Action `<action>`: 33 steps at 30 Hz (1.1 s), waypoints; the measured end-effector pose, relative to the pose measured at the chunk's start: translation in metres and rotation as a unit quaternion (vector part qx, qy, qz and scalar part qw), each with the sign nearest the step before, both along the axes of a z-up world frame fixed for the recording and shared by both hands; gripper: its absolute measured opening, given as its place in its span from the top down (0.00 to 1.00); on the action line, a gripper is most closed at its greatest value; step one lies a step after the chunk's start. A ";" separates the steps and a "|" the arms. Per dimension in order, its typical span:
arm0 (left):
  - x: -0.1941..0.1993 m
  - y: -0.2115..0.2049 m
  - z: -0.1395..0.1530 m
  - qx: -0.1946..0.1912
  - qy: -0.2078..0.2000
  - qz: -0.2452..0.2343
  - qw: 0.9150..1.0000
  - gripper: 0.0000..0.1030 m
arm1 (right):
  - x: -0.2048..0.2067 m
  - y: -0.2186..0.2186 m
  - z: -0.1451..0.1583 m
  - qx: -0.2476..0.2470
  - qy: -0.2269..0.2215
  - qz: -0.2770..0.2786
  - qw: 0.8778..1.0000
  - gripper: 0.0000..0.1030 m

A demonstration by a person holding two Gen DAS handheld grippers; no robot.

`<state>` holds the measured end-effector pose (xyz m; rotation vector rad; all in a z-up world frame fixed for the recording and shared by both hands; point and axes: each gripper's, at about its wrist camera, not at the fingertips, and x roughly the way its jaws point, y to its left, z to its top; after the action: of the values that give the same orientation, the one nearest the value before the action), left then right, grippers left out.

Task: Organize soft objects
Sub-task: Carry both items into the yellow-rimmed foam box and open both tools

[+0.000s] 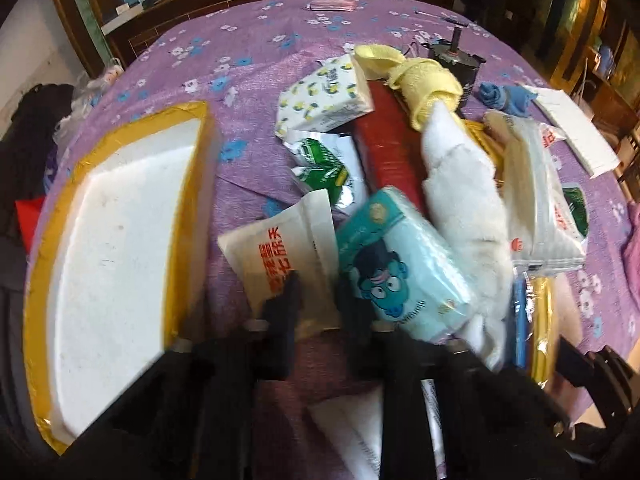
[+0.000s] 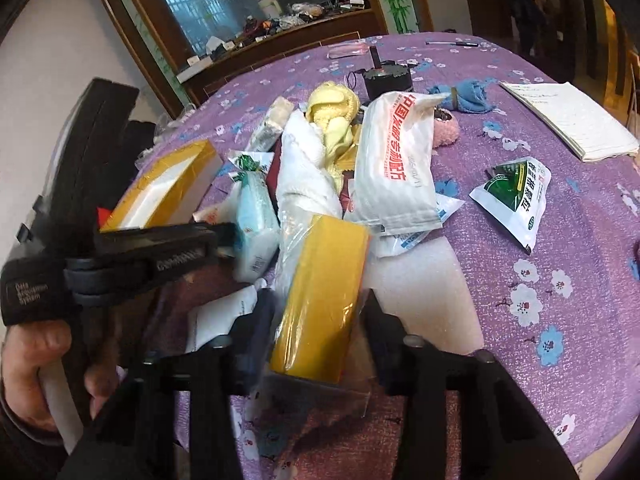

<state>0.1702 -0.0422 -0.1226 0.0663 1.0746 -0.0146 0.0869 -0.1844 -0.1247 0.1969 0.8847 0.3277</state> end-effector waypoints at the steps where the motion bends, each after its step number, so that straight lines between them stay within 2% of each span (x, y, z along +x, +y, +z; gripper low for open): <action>1: -0.003 0.005 0.002 0.004 0.000 0.005 1.000 0.98 | -0.001 0.001 0.000 0.001 -0.001 -0.001 1.000 0.61; 5: -0.014 0.040 0.014 -0.095 -0.004 0.028 0.995 0.99 | -0.006 -0.001 0.003 0.008 -0.009 0.004 1.000 0.66; 7: -0.024 0.053 0.022 -0.150 -0.006 0.030 0.988 0.99 | -0.007 -0.004 0.006 0.022 -0.018 0.003 1.000 0.66; 13: -0.053 0.065 0.051 -0.244 -0.025 0.018 0.969 0.99 | -0.011 -0.012 0.016 0.041 -0.043 -0.010 0.998 0.67; 15: -0.061 0.068 0.056 -0.265 -0.024 0.018 0.964 0.99 | -0.013 -0.016 0.018 0.055 -0.047 -0.012 0.997 0.67; 19: -0.082 0.081 0.074 -0.268 -0.043 0.026 0.962 0.99 | -0.016 -0.013 0.030 0.076 -0.059 0.004 0.995 0.67; 23: -0.115 0.107 0.102 -0.249 -0.078 0.048 0.964 0.99 | -0.020 0.009 0.049 0.092 -0.078 0.050 0.991 0.67; 25: -0.126 0.123 0.110 -0.227 -0.090 0.069 0.967 0.99 | -0.019 0.028 0.057 0.095 -0.081 0.083 0.989 0.67; 29: -0.138 0.152 0.111 -0.210 -0.102 0.094 0.968 0.99 | -0.009 0.077 0.065 0.107 -0.067 0.155 0.980 0.67; 33: -0.128 0.162 0.091 -0.201 -0.093 0.105 0.969 0.99 | 0.001 0.099 0.061 0.099 -0.048 0.162 0.981 0.67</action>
<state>0.0422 0.1194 -0.0316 -0.4059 0.8702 -0.0351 0.0877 -0.0858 -0.0635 0.2185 0.7865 0.7247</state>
